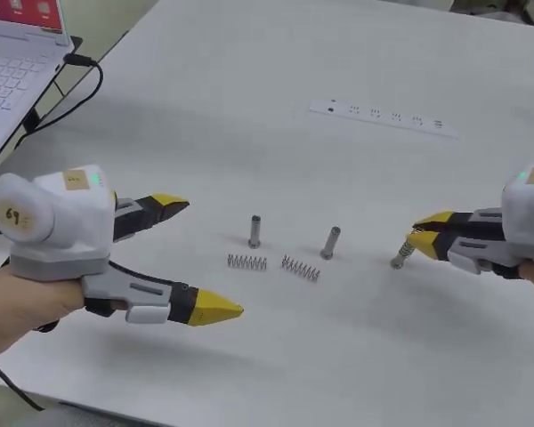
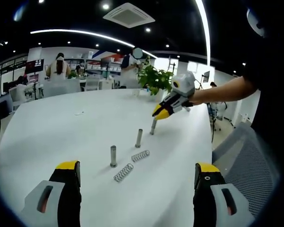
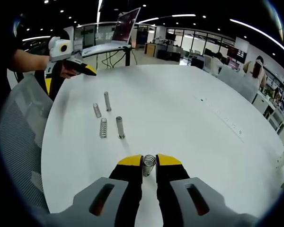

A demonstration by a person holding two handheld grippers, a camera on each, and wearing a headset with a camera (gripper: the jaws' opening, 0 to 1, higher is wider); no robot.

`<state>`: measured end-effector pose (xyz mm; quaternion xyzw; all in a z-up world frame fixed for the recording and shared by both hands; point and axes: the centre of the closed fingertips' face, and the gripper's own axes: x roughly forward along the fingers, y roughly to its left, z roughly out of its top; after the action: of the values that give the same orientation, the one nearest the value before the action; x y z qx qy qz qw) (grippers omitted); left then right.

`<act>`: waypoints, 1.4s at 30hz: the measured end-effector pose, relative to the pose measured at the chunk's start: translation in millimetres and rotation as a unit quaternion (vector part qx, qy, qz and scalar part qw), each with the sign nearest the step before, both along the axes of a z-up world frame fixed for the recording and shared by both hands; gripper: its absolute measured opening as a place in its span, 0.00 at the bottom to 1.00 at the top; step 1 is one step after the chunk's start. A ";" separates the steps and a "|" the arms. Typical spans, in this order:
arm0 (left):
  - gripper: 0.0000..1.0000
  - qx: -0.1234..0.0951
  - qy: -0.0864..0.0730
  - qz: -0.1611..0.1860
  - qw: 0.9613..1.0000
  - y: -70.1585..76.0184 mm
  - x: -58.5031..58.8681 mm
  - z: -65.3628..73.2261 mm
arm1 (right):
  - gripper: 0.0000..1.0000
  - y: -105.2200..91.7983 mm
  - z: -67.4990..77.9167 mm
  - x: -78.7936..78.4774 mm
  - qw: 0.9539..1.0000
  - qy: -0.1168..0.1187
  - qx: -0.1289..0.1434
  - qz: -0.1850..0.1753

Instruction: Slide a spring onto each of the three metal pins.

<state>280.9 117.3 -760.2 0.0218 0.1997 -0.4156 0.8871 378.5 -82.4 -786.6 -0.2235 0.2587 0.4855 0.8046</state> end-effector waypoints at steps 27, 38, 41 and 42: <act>0.98 -0.006 0.008 0.000 1.000 -1.7 -2.8 -0.7 | 0.09 -0.3 -19.9 -0.4 1.000 0.023 -0.016 0.001; 0.98 -0.005 0.008 -0.002 1.000 -2.6 -3.2 0.9 | 0.15 -0.9 -20.9 -0.3 0.999 0.034 -0.015 -0.005; 0.98 -0.004 0.008 -0.003 1.000 -2.6 -3.5 1.1 | 0.17 -0.2 -17.9 -1.2 0.999 0.036 -0.008 -0.008; 0.98 -0.004 0.007 -0.003 1.000 -2.9 -3.6 1.6 | 0.18 -0.1 -17.6 -1.7 0.999 0.037 -0.007 -0.008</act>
<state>277.4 114.4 -758.6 0.0153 0.2045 -0.4192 0.8844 376.8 -82.5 -804.2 -0.2089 0.2937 0.4852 0.7967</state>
